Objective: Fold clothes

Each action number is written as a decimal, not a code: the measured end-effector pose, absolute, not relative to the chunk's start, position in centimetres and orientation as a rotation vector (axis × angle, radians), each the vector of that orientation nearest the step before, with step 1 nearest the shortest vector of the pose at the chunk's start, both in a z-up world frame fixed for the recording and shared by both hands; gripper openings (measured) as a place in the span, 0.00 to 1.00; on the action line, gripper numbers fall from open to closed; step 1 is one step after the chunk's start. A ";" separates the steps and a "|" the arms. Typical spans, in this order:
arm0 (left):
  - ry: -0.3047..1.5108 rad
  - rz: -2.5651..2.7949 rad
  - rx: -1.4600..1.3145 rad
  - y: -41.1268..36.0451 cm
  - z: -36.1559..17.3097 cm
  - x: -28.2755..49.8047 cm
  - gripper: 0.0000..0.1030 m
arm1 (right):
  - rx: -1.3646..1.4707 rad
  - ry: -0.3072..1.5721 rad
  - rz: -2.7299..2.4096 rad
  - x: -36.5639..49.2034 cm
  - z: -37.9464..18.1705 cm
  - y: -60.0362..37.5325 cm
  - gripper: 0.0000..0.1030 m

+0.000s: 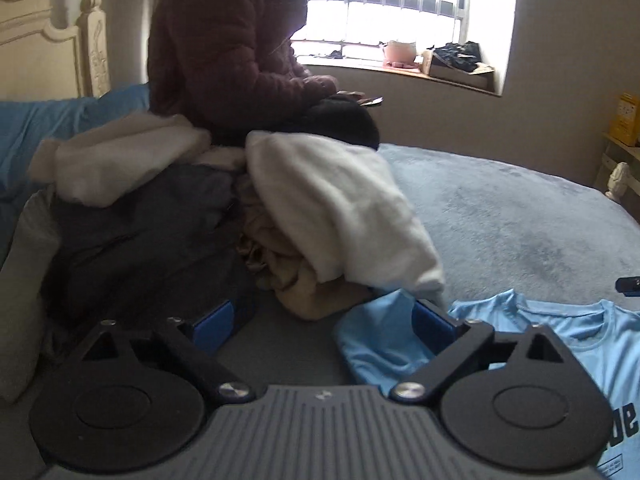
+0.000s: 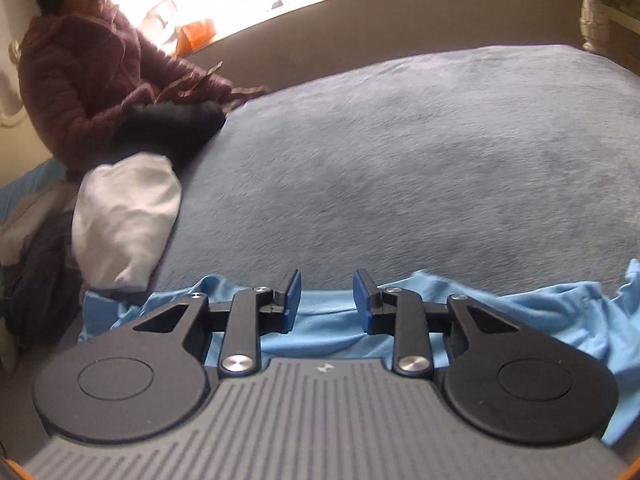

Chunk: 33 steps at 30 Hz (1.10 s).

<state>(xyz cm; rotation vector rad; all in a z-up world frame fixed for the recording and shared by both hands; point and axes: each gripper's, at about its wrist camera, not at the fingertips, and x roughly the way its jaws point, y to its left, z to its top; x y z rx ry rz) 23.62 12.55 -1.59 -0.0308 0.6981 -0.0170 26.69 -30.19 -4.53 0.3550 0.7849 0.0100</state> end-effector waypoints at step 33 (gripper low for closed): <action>0.801 0.100 -0.059 16.0 -5.8 17.5 0.92 | 0.069 0.821 0.823 6.9 17.7 1.3 0.57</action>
